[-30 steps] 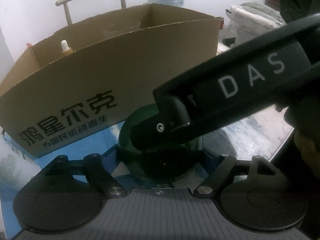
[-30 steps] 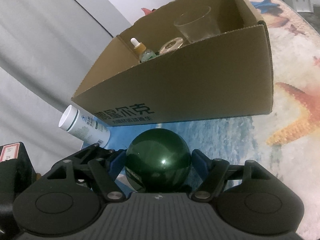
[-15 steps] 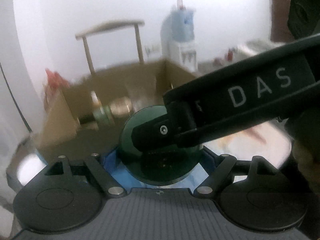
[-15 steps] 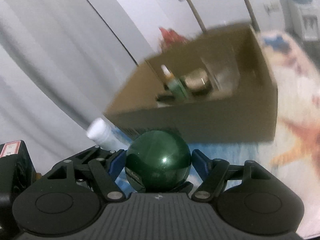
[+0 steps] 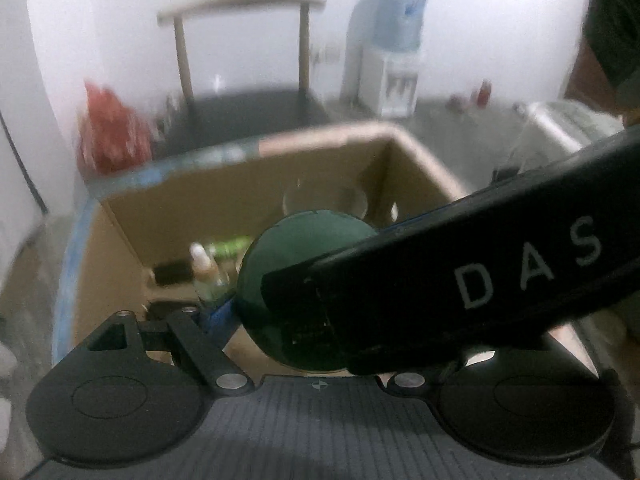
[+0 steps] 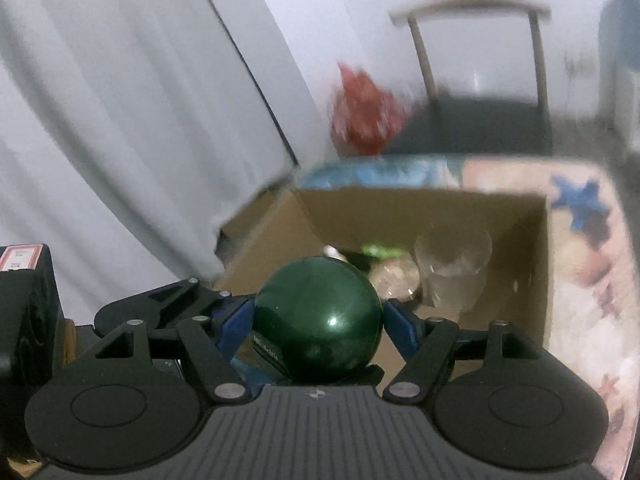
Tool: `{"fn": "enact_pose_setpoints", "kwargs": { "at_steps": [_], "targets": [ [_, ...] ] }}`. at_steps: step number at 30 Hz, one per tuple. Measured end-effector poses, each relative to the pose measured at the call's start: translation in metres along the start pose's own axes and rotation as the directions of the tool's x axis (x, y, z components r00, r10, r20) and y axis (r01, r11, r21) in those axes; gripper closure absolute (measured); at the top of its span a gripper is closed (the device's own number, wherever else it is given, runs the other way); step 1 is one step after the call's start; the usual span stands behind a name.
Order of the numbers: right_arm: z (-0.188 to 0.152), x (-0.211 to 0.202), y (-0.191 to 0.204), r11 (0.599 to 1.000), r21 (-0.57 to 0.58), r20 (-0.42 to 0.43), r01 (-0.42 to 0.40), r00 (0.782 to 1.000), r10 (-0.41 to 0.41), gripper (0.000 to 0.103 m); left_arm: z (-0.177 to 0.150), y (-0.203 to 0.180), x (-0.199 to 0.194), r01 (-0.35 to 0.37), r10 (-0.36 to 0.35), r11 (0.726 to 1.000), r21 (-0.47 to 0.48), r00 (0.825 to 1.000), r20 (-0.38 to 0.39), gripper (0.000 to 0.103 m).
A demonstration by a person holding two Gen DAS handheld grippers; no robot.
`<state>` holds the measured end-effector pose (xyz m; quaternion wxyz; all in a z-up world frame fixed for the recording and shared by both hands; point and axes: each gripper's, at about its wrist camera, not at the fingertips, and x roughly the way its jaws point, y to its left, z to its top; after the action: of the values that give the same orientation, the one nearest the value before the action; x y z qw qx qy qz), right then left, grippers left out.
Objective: Organize rigid objects
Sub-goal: 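Carry the green ball jar into the box and lower it, then open the right gripper and move toward the white pill bottle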
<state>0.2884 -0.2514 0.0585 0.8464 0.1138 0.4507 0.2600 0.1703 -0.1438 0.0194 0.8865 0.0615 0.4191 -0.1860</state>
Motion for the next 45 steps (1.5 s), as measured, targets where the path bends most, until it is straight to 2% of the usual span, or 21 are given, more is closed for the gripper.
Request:
{"fn": "enact_pose_setpoints", "kwargs": {
  "at_steps": [2,5,9,11,15,22,24,27,31,34,36,38,41,43,45],
  "targets": [
    [0.015,0.025,-0.018,0.999,0.047,-0.087,-0.001,0.996,0.005,0.028,-0.004,0.003,0.012,0.017,-0.019,0.999,-0.029,0.997,-0.069,0.021],
    [0.024,0.051,-0.033,0.997,0.078,-0.187,0.004,0.982,0.011,0.028,0.014,0.022,0.035,0.034,-0.048,0.995,-0.089,0.987,-0.154,0.021],
    [0.028,0.077,-0.041,0.996,0.084,-0.29,0.006,0.957,0.019,0.028,0.025,0.03,0.061,0.025,-0.05,0.993,-0.112,0.974,-0.223,0.021],
    [0.032,0.089,-0.042,0.997,0.077,-0.335,0.007,0.942,0.02,0.028,0.026,0.03,0.062,0.014,-0.041,0.994,-0.109,0.968,-0.247,0.021],
    [0.029,0.098,-0.043,0.997,0.071,-0.394,0.004,0.919,0.024,0.028,0.027,0.033,0.069,0.003,-0.038,0.993,-0.121,0.955,-0.293,0.021],
    [0.032,0.108,-0.05,0.998,0.07,-0.443,0.004,0.896,0.028,0.028,0.03,0.033,0.069,0.009,-0.058,0.99,-0.142,0.937,-0.344,0.02],
    [0.029,0.114,-0.051,0.998,0.058,-0.464,0.022,0.886,0.007,0.03,0.03,0.031,0.068,0.009,-0.055,0.991,-0.132,0.934,-0.352,0.018],
    [0.027,0.118,-0.055,0.997,0.074,-0.475,0.032,0.88,0.007,0.031,0.031,0.027,0.061,-0.002,-0.038,0.993,-0.119,0.94,-0.34,0.017],
    [0.031,0.107,-0.048,0.998,0.05,-0.445,0.033,0.895,-0.007,0.031,0.04,0.035,0.054,-0.023,-0.01,0.993,-0.119,0.962,-0.273,0.012],
    [0.037,0.083,-0.037,0.999,0.025,-0.376,0.03,0.926,-0.018,0.027,0.04,0.034,0.032,-0.019,-0.007,0.992,-0.126,0.978,-0.206,0.009],
    [0.038,0.065,-0.032,1.0,0.028,-0.329,-0.001,0.944,0.01,0.026,0.04,0.035,0.017,-0.002,-0.025,0.989,-0.149,0.984,-0.178,0.009],
    [0.038,0.04,-0.025,0.998,0.034,-0.26,-0.045,0.964,0.052,0.022,0.036,0.035,-0.003,0.028,-0.052,0.984,-0.177,0.99,-0.132,0.009],
    [0.033,-0.006,-0.015,0.997,0.031,-0.123,-0.075,0.989,0.078,0.02,0.027,0.032,-0.037,0.061,-0.069,0.984,-0.166,0.997,-0.04,0.009],
    [0.027,-0.03,-0.006,0.994,0.026,-0.027,-0.106,0.994,0.106,0.02,0.017,0.033,-0.06,0.078,-0.074,0.987,-0.139,0.997,0.033,0.006],
    [0.013,-0.064,0.003,0.991,0.013,0.078,-0.136,0.988,0.135,0.017,-0.003,0.035,-0.085,0.074,-0.06,0.99,-0.117,0.991,0.12,0.004]
  ]
}}
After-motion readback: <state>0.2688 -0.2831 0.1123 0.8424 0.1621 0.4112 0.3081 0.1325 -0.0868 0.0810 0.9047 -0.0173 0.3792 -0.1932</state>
